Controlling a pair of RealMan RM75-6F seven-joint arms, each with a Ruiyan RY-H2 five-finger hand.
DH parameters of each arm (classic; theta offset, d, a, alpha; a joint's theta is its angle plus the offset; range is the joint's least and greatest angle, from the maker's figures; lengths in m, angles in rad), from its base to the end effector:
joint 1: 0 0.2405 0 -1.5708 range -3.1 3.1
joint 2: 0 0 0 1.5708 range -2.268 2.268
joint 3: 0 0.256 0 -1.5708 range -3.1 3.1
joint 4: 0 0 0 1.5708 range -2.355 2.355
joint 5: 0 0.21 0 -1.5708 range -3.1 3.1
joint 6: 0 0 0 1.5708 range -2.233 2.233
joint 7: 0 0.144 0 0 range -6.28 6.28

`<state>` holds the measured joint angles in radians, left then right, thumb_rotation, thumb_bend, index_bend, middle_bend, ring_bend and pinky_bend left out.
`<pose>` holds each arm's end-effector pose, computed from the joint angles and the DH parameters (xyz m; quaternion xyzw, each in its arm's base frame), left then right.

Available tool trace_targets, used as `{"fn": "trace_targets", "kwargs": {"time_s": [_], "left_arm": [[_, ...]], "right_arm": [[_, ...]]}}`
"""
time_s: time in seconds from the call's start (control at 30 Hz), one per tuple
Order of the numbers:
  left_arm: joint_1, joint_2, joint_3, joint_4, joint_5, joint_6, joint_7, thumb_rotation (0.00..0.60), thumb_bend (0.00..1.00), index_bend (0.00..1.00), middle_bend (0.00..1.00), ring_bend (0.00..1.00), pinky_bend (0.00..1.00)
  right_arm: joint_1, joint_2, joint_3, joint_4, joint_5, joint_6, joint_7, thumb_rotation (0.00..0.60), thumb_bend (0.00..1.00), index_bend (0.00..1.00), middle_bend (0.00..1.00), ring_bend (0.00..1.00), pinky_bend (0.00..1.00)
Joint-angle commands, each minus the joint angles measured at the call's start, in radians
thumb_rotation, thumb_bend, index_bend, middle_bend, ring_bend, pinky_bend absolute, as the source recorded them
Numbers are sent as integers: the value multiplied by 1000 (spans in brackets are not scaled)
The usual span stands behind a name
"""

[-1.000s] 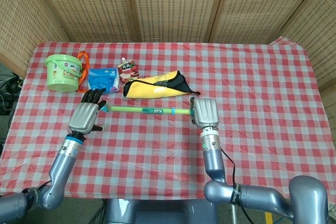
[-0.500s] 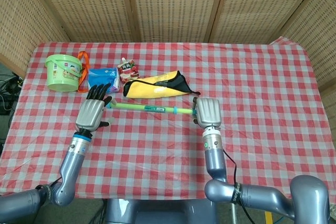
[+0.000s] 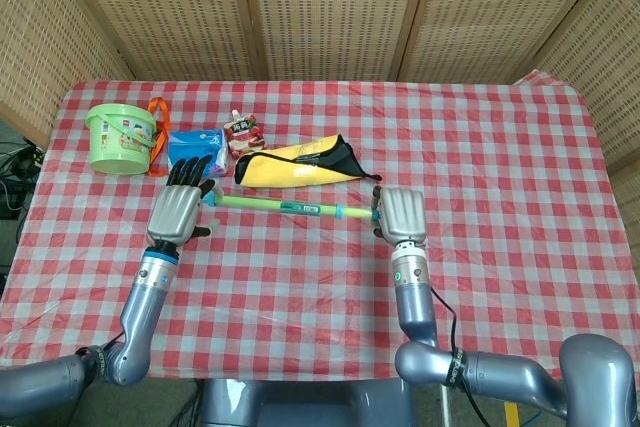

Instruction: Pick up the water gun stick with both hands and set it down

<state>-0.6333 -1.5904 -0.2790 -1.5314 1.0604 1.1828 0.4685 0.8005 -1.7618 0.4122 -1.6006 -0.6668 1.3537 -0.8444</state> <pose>-0.1549 0.3418 0.0145 -0.6463 -0.3858 -0.4161 0.5103 -0.0932 -0.3510 -0.0132 0.6078 -0.4371 0.3552 0.5597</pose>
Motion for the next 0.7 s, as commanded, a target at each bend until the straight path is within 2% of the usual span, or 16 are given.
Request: {"fn": "trace_targets", "kwargs": {"time_s": [0.03, 0.47, 0.7], "left_arm": [[-5, -3, -1, 8, -10, -1, 6, 600, 245, 415, 0, 0, 0], [-32, -18, -16, 24, -57, -14, 23, 600, 249, 427, 0, 0, 0], [-52, -28, -21, 45, -84, -28, 36, 600, 285, 427, 0, 0, 0]], "right_arm": [[0, 3, -2, -5, 0, 1, 3, 600, 587, 810, 1000, 1000, 883], [-5, 28, -13, -26, 13, 8, 7, 600, 587, 811, 1000, 1000, 883], [-7, 37, -19, -27, 23, 10, 9, 600, 588, 811, 1000, 1000, 883]]}}
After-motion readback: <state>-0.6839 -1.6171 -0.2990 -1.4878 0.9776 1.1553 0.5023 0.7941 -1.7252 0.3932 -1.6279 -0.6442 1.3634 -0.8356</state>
